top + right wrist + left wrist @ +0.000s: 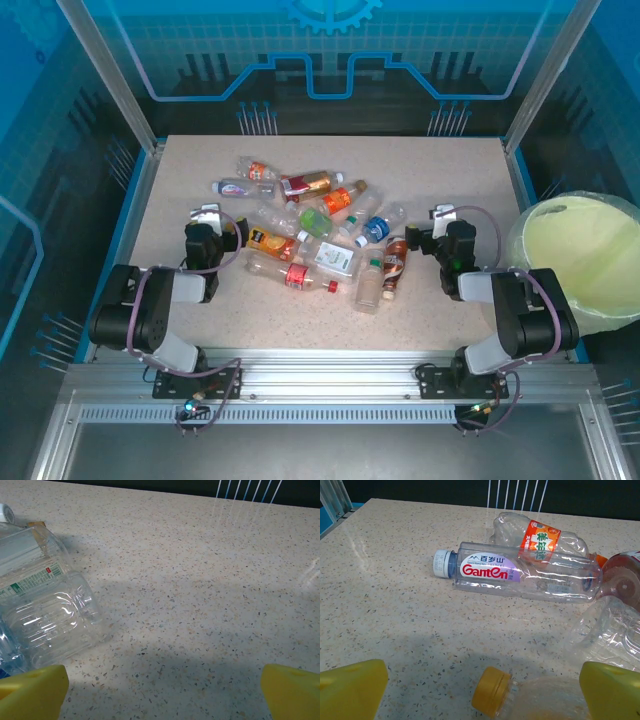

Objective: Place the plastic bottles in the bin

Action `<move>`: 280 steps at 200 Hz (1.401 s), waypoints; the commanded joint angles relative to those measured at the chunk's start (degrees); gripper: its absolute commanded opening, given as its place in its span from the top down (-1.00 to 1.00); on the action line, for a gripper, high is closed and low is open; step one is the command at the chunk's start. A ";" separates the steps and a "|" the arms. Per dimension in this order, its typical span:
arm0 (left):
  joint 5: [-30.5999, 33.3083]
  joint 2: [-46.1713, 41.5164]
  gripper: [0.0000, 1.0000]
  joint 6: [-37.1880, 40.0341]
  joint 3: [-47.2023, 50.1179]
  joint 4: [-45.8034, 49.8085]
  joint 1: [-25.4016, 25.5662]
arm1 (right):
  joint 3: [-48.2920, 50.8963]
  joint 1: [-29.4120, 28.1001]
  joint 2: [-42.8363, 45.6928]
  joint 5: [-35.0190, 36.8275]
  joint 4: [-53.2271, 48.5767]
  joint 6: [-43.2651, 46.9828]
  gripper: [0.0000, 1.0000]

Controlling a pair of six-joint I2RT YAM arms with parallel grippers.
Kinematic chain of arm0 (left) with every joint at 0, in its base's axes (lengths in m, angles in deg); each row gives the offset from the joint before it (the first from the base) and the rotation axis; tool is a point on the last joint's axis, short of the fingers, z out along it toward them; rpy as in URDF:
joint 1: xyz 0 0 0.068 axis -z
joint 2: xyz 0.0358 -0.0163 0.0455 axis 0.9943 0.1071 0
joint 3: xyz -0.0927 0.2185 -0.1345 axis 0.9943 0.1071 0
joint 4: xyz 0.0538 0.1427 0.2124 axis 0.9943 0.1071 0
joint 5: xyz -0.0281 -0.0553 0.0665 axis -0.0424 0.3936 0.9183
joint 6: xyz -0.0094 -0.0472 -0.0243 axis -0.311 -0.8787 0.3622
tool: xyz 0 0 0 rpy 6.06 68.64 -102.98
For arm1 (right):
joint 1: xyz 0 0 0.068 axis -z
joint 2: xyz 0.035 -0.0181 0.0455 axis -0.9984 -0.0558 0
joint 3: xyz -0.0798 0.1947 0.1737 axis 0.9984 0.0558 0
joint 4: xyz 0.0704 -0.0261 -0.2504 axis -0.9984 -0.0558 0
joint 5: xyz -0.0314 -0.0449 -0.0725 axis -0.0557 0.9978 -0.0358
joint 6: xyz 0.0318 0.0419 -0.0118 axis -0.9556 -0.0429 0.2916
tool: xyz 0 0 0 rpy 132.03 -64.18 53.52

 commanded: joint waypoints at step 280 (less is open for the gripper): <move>5.80 -25.22 -0.98 -16.14 -7.24 31.68 0.37 | -22.95 -12.14 13.34 0.01 -42.61 -6.00 -0.99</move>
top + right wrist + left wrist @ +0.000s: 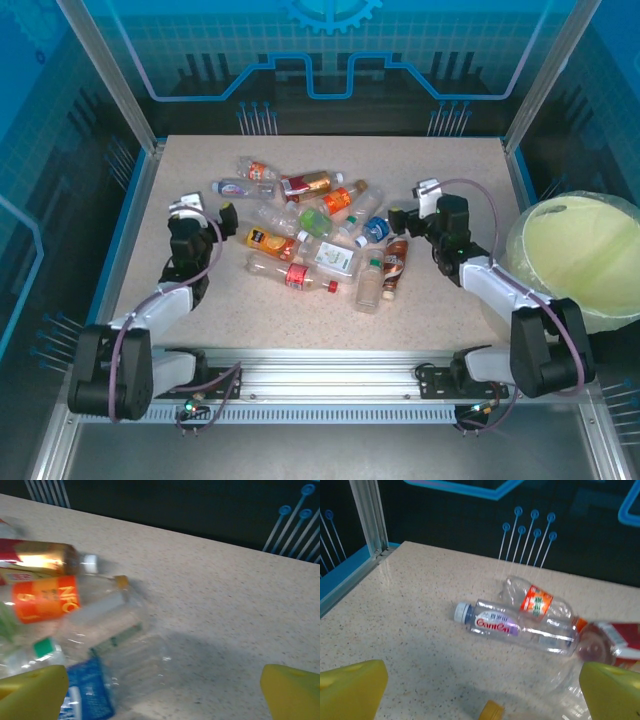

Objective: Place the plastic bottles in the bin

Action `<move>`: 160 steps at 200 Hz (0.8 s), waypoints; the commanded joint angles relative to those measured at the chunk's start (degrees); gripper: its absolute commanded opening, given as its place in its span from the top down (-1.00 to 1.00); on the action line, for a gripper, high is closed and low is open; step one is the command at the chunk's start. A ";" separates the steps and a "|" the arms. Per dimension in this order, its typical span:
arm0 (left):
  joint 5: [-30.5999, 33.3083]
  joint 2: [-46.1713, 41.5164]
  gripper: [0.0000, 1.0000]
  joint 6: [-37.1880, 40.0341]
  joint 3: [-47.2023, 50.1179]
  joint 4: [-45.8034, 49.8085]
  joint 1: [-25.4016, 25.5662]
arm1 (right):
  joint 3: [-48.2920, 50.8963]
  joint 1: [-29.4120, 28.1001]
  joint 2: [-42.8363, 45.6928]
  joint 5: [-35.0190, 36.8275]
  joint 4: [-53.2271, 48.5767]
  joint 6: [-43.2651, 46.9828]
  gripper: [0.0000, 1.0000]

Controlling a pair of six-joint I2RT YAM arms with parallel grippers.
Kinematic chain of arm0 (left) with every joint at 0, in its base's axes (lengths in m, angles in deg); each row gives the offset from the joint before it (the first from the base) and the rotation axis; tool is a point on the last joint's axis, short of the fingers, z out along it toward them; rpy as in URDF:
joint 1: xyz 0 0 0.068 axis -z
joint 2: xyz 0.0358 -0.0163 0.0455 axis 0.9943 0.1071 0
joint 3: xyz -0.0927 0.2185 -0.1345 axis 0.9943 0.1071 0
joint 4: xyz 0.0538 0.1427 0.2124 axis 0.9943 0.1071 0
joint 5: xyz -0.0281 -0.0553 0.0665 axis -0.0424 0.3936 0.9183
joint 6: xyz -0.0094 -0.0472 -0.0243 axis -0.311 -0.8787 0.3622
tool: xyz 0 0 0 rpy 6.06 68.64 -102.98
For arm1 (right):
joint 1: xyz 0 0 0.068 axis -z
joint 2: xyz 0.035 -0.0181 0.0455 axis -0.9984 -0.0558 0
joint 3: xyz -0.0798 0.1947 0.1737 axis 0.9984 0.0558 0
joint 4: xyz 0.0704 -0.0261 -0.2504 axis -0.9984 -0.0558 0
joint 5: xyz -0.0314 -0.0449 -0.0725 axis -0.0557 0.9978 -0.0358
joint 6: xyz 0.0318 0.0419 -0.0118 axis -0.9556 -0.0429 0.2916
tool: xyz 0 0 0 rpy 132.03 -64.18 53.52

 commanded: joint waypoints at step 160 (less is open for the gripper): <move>-7.16 -11.77 -0.98 -29.67 -8.45 31.42 0.20 | -13.83 -6.25 -10.36 4.27 -40.65 -41.57 -0.81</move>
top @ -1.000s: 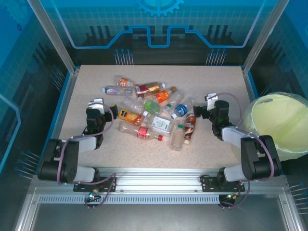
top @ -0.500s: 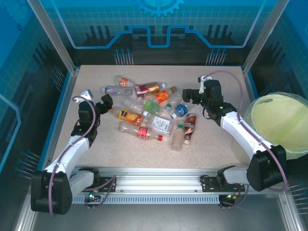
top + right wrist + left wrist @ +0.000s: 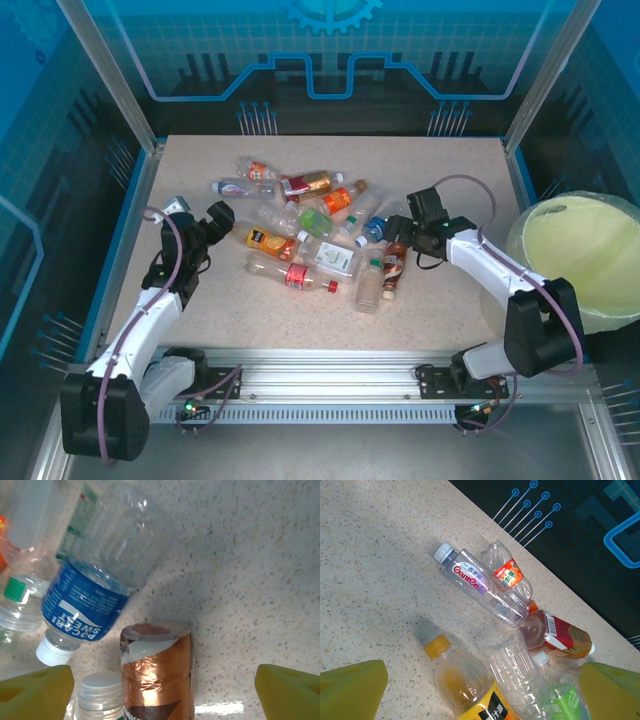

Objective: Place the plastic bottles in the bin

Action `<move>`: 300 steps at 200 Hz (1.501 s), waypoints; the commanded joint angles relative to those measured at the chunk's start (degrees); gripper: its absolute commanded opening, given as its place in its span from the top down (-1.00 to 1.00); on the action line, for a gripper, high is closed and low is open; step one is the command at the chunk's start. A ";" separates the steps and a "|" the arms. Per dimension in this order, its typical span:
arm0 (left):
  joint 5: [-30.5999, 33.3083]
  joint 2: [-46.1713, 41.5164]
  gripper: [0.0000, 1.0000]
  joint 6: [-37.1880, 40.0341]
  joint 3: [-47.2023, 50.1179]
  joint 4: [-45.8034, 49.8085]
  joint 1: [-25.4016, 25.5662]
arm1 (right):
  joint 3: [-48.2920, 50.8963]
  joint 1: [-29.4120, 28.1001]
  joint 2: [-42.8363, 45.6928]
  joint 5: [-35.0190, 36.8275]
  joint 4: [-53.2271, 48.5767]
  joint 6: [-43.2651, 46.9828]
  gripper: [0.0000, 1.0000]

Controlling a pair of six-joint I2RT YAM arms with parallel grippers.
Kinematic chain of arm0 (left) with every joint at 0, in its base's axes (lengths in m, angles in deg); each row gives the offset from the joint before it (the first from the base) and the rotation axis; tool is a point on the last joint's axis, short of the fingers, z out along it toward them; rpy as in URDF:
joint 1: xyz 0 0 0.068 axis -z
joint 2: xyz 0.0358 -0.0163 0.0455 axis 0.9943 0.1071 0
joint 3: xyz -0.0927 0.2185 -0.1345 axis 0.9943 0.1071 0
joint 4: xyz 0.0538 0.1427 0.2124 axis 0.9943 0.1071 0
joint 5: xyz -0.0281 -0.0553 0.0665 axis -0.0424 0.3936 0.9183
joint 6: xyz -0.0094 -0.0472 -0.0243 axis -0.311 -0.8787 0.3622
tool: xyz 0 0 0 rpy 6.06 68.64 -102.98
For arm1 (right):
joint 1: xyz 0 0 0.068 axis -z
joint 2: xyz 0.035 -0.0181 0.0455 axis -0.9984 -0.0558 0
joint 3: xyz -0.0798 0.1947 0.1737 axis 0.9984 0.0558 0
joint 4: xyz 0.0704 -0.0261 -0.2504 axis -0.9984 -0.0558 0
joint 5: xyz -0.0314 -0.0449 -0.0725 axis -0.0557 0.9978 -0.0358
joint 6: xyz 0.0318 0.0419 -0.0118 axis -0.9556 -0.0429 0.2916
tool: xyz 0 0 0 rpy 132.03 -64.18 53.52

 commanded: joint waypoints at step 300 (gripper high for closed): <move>-27.30 12.04 -0.98 13.01 -17.12 -4.84 22.08 | -19.98 -2.64 25.14 19.55 -8.52 23.34 0.09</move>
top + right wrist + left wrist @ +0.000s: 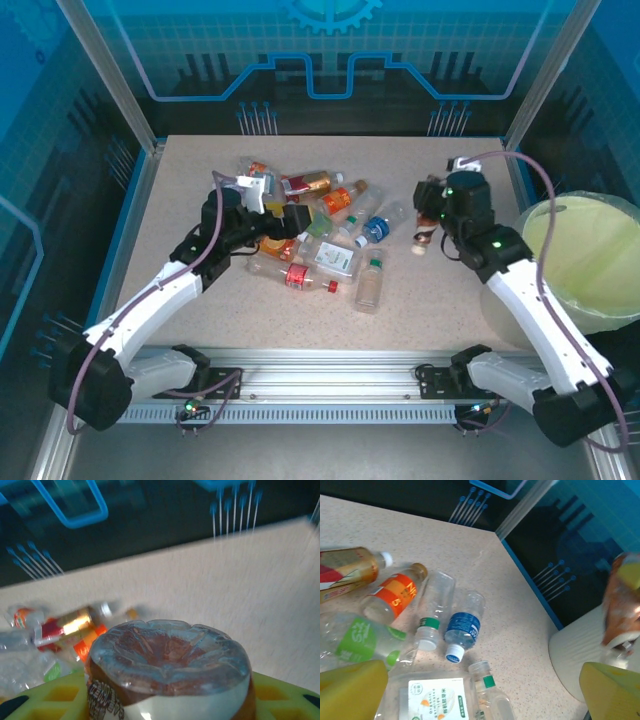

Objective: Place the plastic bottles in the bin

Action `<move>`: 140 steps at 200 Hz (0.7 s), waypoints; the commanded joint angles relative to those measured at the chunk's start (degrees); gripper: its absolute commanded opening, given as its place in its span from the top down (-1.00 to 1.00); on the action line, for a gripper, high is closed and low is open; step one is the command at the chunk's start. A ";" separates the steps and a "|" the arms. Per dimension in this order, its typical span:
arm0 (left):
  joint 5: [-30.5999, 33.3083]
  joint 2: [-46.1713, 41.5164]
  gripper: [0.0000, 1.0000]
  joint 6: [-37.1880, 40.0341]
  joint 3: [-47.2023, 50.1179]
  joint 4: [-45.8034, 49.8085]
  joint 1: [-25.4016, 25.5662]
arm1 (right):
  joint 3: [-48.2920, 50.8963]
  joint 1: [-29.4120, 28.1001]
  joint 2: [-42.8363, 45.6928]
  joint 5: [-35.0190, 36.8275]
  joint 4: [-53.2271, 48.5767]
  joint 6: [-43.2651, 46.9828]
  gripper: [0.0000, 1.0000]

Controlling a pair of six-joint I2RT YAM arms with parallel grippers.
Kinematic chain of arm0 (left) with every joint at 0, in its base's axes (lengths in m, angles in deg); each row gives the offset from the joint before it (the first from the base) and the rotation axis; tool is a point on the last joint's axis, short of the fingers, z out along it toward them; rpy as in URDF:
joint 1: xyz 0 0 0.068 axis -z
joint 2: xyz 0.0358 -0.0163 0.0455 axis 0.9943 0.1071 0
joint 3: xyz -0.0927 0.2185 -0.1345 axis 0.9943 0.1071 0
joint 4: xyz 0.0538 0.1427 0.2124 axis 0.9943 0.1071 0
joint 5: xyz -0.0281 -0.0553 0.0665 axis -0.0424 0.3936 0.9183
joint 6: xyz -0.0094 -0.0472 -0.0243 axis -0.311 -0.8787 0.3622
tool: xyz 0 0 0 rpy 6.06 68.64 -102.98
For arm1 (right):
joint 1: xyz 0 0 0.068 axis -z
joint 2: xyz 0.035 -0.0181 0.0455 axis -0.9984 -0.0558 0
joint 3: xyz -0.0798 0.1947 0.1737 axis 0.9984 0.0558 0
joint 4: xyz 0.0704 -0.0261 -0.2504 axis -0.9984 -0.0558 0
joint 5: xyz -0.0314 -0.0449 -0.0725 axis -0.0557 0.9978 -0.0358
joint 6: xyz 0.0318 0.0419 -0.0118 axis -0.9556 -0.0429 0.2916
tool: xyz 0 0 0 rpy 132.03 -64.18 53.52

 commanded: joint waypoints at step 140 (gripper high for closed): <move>9.15 2.97 -0.98 1.47 -1.94 0.70 0.27 | -5.44 34.08 13.17 15.59 1.14 17.99 0.07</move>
